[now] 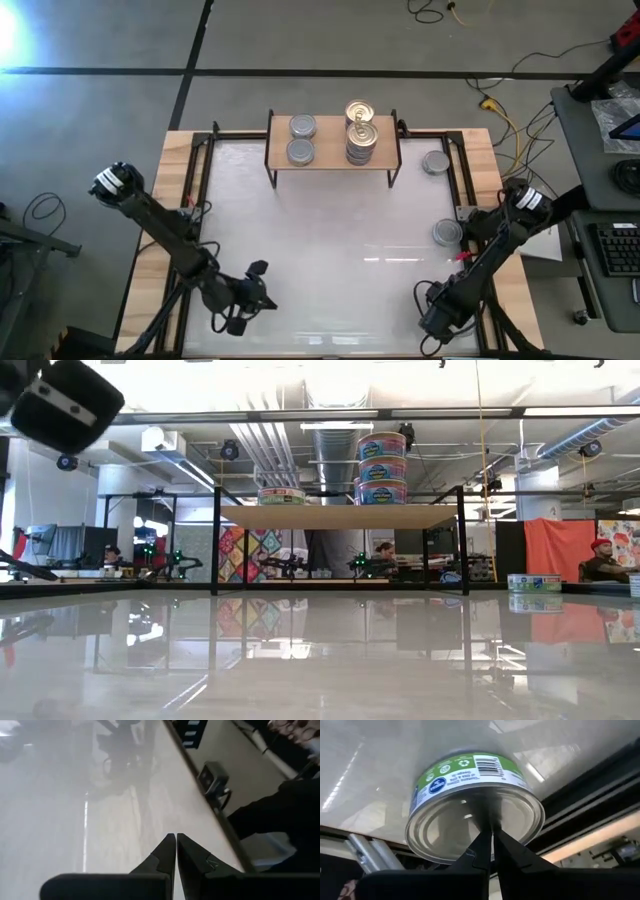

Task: Stack canned seafood by type on shelf
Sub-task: Stack the green tuna can on top of the other green tuna can on the shelf

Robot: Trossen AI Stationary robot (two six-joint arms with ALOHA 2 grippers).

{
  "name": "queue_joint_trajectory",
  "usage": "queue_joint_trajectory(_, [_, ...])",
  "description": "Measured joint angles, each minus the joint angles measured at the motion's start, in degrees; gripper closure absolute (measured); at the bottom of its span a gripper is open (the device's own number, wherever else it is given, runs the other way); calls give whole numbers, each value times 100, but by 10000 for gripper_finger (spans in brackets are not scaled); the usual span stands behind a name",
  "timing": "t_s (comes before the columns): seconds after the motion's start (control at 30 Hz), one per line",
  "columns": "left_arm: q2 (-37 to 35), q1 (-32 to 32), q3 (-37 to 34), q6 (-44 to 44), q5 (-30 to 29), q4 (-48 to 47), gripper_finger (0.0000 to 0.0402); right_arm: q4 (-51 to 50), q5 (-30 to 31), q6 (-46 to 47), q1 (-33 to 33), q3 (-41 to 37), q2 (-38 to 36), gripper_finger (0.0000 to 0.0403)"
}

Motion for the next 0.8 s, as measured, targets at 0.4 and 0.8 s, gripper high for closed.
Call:
queue_joint_trajectory(0.4, [930,699,-18,333,22,861,402,267,2771,-2293,-1555,720,17,390])
queue_joint_trajectory(0.8, [1693,1634,-20,302,83,1615,376,1807,3746,-5569,-3037,691,137,390])
